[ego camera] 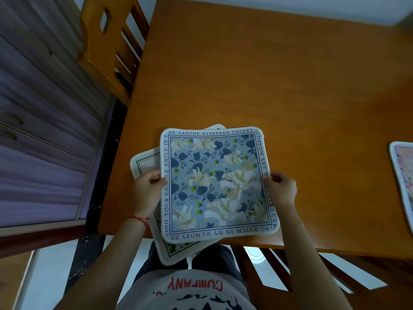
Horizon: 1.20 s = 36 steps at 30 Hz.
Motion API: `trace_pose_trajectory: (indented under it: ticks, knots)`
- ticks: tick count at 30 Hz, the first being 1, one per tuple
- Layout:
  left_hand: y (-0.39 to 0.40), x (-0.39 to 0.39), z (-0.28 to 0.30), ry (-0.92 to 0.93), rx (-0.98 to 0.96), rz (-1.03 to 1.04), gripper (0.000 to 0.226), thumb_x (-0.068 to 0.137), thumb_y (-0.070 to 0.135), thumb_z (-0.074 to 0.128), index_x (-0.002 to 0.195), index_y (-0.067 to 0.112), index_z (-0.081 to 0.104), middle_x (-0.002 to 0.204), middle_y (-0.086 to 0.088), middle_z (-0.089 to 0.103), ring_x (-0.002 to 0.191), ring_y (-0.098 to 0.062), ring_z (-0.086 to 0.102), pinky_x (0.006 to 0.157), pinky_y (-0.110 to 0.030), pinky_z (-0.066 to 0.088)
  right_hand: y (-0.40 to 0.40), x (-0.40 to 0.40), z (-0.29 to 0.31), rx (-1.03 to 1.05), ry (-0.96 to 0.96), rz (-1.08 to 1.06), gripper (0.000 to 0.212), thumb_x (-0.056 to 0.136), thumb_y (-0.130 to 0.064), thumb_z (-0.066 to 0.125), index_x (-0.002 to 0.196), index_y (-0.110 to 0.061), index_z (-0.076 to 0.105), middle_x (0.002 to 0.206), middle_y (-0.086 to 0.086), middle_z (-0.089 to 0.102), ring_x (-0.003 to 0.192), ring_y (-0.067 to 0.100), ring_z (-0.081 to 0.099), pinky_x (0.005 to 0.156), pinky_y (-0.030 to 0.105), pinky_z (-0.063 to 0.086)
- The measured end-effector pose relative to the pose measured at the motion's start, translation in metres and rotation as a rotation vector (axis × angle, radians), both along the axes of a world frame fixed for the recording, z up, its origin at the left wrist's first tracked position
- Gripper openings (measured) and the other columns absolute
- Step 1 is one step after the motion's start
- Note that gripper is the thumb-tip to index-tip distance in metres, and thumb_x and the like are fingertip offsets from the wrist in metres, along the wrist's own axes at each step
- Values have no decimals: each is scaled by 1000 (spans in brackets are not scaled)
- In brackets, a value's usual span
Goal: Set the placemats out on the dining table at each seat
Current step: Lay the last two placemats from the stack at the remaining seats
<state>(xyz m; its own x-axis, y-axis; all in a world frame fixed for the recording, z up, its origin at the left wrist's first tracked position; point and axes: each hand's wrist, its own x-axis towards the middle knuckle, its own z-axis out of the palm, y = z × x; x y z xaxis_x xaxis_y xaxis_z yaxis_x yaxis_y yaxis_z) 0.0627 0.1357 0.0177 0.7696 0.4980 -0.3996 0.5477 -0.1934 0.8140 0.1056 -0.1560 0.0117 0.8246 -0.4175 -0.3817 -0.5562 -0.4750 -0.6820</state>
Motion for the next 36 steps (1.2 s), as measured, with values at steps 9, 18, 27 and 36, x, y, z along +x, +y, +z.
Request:
trace_pose_trajectory:
  ticks: [9, 18, 27, 36]
  knots:
    - [21, -9, 8, -50, 1, 60, 25, 80, -2, 62, 103, 3, 67, 92, -4, 65, 74, -10, 61, 61, -17, 45, 21, -3, 8, 79, -20, 52, 17, 83, -19, 64, 98, -10, 67, 75, -4, 64, 62, 8, 60, 47, 17, 45]
    - [57, -37, 15, -66, 28, 204, 25, 80, -2, 62, 104, 3, 67, 91, -8, 66, 79, -23, 62, 75, -31, 50, 59, 2, 13, 131, -36, 191, 15, 82, -20, 65, 95, -12, 68, 76, -3, 66, 63, 10, 62, 52, 23, 50]
    - [114, -75, 27, -138, 76, 306, 26, 79, 0, 63, 105, 3, 67, 88, -6, 68, 76, -21, 63, 78, -32, 50, 128, -9, 21, 176, -82, 327, 10, 79, -15, 67, 88, -11, 68, 80, 7, 69, 75, 26, 66, 70, 41, 56]
    - [216, -114, 28, -137, 51, 334, 23, 77, 2, 65, 99, 6, 70, 69, 12, 69, 72, -20, 63, 80, -39, 55, 227, -44, 28, 150, -109, 326, 8, 77, -14, 67, 85, -12, 69, 76, 5, 68, 72, 24, 64, 72, 39, 55]
